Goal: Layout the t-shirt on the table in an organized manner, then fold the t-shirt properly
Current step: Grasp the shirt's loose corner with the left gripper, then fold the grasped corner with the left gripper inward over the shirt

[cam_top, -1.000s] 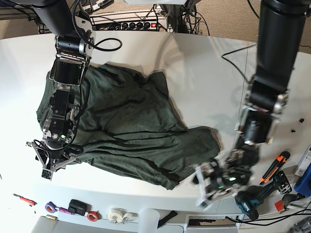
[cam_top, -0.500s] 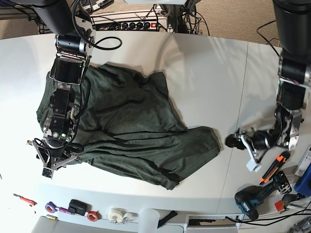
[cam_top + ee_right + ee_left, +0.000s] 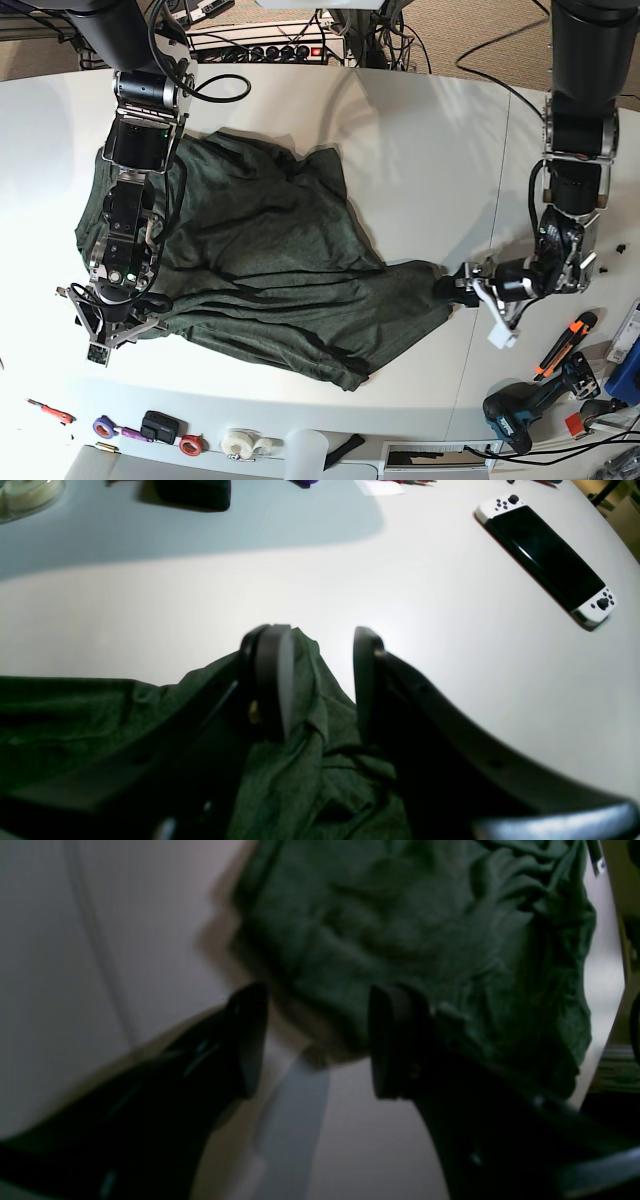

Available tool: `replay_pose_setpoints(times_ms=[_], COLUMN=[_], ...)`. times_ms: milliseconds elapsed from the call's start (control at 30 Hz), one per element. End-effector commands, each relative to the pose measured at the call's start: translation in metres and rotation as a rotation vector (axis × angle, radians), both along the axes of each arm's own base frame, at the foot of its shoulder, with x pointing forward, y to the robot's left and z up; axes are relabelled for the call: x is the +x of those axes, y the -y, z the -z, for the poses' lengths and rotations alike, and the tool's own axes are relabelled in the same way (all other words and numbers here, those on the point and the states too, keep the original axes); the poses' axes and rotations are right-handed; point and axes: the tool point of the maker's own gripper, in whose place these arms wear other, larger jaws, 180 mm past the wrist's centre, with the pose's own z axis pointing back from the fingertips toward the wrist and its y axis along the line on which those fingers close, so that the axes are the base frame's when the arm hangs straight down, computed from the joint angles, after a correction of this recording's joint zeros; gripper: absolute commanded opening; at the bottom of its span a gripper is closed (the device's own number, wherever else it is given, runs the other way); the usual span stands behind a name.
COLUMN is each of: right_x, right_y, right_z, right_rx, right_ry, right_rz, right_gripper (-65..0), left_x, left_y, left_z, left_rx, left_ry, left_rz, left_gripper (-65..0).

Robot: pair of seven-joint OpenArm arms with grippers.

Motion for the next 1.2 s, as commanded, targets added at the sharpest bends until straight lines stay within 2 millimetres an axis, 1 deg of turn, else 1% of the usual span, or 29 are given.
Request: replay_pose_setpoints(times_ms=[0, 167, 267, 300, 333, 433, 467, 533, 600, 700, 800, 933, 1000, 1067, 1100, 1167], right_x=[0.009, 0.009, 0.01, 0.01, 0.01, 0.009, 0.008, 0.007, 0.008, 0.008, 0.008, 0.009, 0.009, 0.009, 0.008, 0.008], right_y=[0.005, 0.005, 0.005, 0.005, 0.005, 0.005, 0.005, 0.005, 0.004, 0.003, 0.001, -0.004, -0.004, -0.003, -0.004, -0.003], right_z=[-0.029, -0.029, -0.029, -0.03, -0.029, -0.028, -0.027, -0.025, -0.024, -0.024, -0.023, -0.02, -0.019, -0.018, -0.018, -0.018], right_rx=[-0.029, -0.029, -0.03, -0.03, -0.03, -0.03, -0.03, -0.029, -0.015, -0.012, -0.007, 0.004, 0.004, 0.004, 0.005, 0.004], right_ry=[0.076, 0.077, 0.079, 0.079, 0.079, 0.075, 0.073, 0.07, 0.074, 0.075, 0.073, 0.07, 0.067, 0.064, 0.063, 0.063], right_rz=[0.005, 0.005, 0.004, 0.004, 0.005, 0.005, 0.005, 0.005, 0.003, 0.001, 0.0, -0.004, -0.004, -0.004, -0.004, -0.004], right_gripper=[-44.6, -44.6, -44.6, -44.6, -44.6, -44.6, -44.6, -44.6, -44.6, -44.6, -44.6, -44.6, -44.6, -44.6, -44.6, -44.6], left_x=[0.014, 0.016, 0.016, 0.017, 0.021, 0.035, 0.039, 0.045, 0.052, 0.064, 0.071, 0.066, 0.063, 0.058, 0.054, 0.046], left_y=[0.0, 0.009, 0.021, 0.025, 0.027, 0.032, 0.035, 0.046, 0.063, 0.096, 0.133, 0.186, 0.209, 0.228, 0.236, 0.249], left_z=[-0.014, -0.001, 0.001, 0.0, -0.004, -0.024, -0.033, -0.051, -0.071, -0.101, -0.123, -0.138, -0.14, -0.139, -0.139, -0.138], left_rx=[0.017, 0.093, 0.089, 0.081, 0.068, -0.001, -0.023, -0.058, -0.082, -0.126, -0.142, -0.167, -0.168, -0.16, -0.156, -0.161], left_ry=[0.037, 0.02, 0.018, 0.025, 0.043, 0.11, 0.13, 0.183, 0.241, 0.299, 0.341, 0.373, 0.403, 0.435, 0.452, 0.47], left_rz=[-0.005, -0.012, 0.005, 0.003, -0.007, -0.043, -0.044, -0.019, 0.015, 0.057, 0.112, 0.183, 0.203, 0.225, 0.252, 0.29], left_gripper=[-34.3, -34.3, -35.2, -38.0, -42.7, -64.3, -65.0, -65.0, -65.0, -65.0, -65.0, -65.0, -65.0, -64.6, -57.0, -38.9])
